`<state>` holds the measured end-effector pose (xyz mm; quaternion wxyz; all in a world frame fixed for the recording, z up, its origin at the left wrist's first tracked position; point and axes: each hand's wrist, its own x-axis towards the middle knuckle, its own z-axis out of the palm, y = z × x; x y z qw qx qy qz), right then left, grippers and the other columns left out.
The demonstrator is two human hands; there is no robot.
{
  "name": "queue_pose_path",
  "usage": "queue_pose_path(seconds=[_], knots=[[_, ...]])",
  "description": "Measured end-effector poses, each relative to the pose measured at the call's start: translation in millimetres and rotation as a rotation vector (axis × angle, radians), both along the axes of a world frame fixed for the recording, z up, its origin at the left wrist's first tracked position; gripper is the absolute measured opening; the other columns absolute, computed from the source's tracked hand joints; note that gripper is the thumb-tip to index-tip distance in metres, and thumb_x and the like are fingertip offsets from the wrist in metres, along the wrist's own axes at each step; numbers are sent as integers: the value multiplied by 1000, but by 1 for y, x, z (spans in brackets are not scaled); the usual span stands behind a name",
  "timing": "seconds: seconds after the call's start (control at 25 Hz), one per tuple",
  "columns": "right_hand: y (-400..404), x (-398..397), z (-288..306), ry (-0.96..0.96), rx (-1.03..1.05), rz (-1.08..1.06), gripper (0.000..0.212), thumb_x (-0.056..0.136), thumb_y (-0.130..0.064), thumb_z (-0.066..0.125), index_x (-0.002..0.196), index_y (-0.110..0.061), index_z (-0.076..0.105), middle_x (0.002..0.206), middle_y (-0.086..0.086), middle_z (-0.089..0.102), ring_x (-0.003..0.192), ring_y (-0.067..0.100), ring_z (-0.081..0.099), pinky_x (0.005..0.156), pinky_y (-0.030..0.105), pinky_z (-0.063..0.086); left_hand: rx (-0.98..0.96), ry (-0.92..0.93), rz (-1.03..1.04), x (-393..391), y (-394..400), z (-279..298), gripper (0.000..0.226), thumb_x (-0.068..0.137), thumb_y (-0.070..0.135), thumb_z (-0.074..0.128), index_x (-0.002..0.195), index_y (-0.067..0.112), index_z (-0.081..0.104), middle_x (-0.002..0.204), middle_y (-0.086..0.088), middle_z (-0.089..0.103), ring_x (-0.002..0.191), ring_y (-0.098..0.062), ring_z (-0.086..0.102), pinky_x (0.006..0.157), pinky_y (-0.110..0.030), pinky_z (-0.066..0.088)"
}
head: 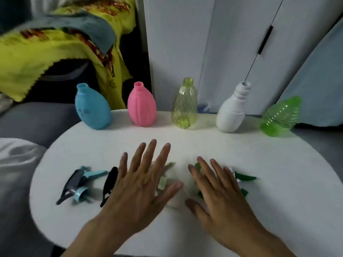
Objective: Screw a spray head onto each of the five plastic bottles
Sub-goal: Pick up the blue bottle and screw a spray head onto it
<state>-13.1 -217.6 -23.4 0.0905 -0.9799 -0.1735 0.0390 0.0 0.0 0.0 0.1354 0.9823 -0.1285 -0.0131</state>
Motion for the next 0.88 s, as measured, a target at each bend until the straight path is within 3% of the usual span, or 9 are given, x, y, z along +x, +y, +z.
queue_pose_path(seconds=[0.16,0.28,0.4,0.52,0.6,0.72,0.88], knots=[[9,-35,26,-82,68,-17,67,99,-55,33,156,-33,7,167,-7,-5,151,18,-12,118,38,-13,-94,4,-10,-32,-6,19,80,79,81,10,145,50,-23,161,11,-21,149,-14,-19,121,-45,-9],[5,-43,19,-96,44,-14,68,98,-54,35,156,-30,11,167,-5,-2,151,20,-11,118,38,-10,-141,71,-85,-38,-7,11,83,85,75,25,153,40,-6,165,6,-7,152,-17,-8,123,-48,5],[5,-62,18,-118,42,25,69,95,-55,36,156,-29,16,167,-2,2,151,21,-10,116,37,-12,-160,-56,-133,-49,13,16,75,93,55,51,155,32,15,164,0,20,150,-20,17,120,-47,21],[9,-67,19,-136,62,70,66,93,-55,37,153,-29,27,167,-3,10,151,20,-7,118,37,-3,-112,-137,-28,-34,64,31,73,84,20,68,149,28,36,152,-1,44,136,-22,42,111,-38,37],[12,-70,18,-130,69,85,64,92,-57,36,150,-31,32,166,-6,10,151,17,-10,120,38,1,54,-36,15,-22,110,38,71,79,10,68,142,33,44,154,2,39,137,-22,38,109,-36,38],[19,-69,21,-123,134,85,59,90,-59,36,144,-35,40,166,-8,13,151,15,-12,118,35,2,294,124,-8,-15,162,29,64,80,20,69,137,39,46,162,2,21,145,-21,26,112,-37,35],[27,-62,25,-140,196,100,49,92,-53,43,138,-36,46,163,-12,20,151,13,-7,116,31,8,190,232,-46,-17,183,14,60,80,24,76,135,27,54,153,2,34,124,-16,51,100,-21,38]])
